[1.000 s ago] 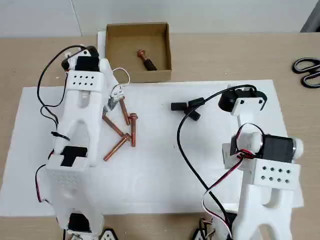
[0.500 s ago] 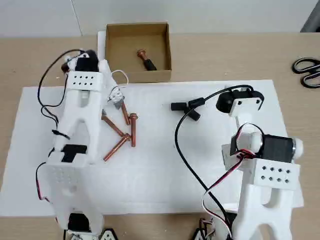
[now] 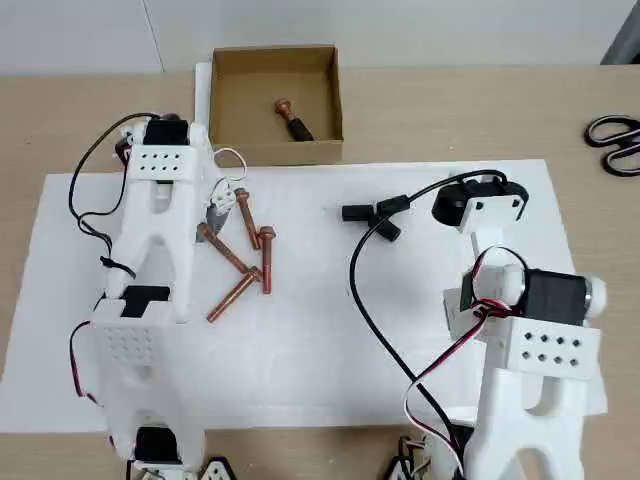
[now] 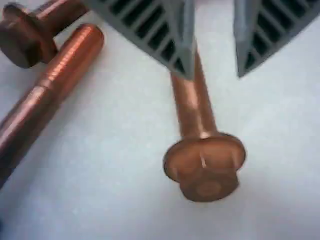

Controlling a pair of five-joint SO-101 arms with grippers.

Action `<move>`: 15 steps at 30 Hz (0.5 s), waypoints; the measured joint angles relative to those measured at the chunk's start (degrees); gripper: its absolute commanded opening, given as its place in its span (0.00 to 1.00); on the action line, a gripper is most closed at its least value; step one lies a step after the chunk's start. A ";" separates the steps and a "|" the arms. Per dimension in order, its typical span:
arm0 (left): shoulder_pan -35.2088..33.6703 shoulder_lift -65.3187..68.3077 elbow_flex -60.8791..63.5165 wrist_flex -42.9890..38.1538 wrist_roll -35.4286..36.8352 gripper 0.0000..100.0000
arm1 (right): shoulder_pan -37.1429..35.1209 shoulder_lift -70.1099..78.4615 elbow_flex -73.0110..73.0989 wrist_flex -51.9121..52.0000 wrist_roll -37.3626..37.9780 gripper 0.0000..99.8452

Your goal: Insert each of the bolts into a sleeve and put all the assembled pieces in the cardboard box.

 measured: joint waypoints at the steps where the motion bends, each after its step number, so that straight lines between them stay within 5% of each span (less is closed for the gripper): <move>1: 0.00 0.09 0.62 0.00 0.00 0.05 | 0.00 0.00 0.00 0.00 0.00 0.00; 15: 1.05 0.26 3.60 -1.58 0.00 0.05 | 0.00 0.00 0.00 0.00 0.00 0.00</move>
